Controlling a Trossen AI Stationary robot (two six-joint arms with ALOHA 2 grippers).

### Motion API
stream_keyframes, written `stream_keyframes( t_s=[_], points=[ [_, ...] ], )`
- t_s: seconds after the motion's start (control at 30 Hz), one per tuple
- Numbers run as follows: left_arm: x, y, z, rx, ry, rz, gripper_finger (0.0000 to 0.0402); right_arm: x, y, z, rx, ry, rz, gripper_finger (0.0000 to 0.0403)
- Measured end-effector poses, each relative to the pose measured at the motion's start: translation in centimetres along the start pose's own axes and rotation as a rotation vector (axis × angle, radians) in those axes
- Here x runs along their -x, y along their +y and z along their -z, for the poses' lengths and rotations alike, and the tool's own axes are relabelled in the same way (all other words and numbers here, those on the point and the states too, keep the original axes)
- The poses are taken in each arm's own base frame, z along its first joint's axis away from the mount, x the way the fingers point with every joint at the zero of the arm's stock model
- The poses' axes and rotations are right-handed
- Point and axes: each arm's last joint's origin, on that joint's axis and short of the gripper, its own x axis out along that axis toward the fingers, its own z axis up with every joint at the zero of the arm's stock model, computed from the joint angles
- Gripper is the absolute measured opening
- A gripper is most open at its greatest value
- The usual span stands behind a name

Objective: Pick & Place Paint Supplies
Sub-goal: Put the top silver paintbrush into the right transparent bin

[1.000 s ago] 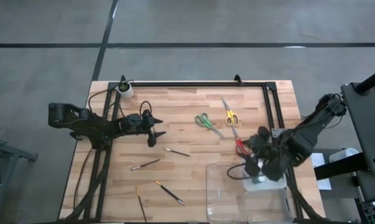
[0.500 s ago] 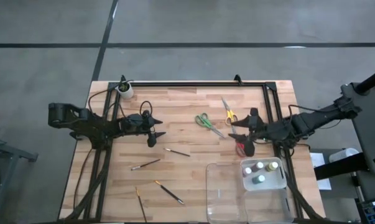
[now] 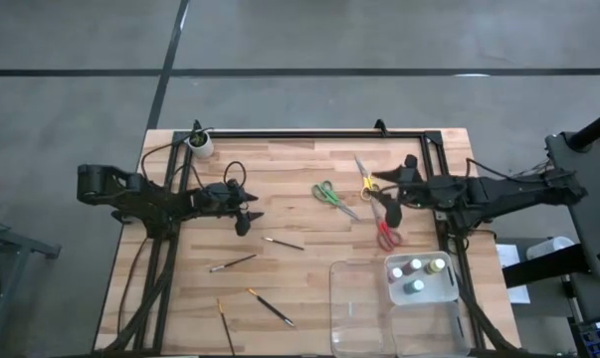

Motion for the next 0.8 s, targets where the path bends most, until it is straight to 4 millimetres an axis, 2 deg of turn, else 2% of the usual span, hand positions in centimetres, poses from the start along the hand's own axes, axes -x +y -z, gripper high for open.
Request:
stream_keyframes(
  t_s=[0.1,0.2,0.4,0.8],
  points=[
    [0.00,0.04,0.21,0.033,0.021,-0.004,0.0304,-0.16,-0.58,-0.20,0.022,-0.016,0.095,0.0234],
    [0.02,0.09,0.49,0.074,0.049,-0.011,0.0304,-0.28,-0.83,-0.22,0.062,-0.013,0.113,0.0234],
    [0.04,0.16,0.85,0.146,0.085,-0.023,0.0304,-0.34,-0.83,-0.20,0.040,-0.010,0.104,0.0234],
    [0.04,0.16,0.85,0.152,0.086,-0.024,0.0304,-0.56,-0.73,-0.07,0.045,0.000,0.104,0.0234]
  ],
)
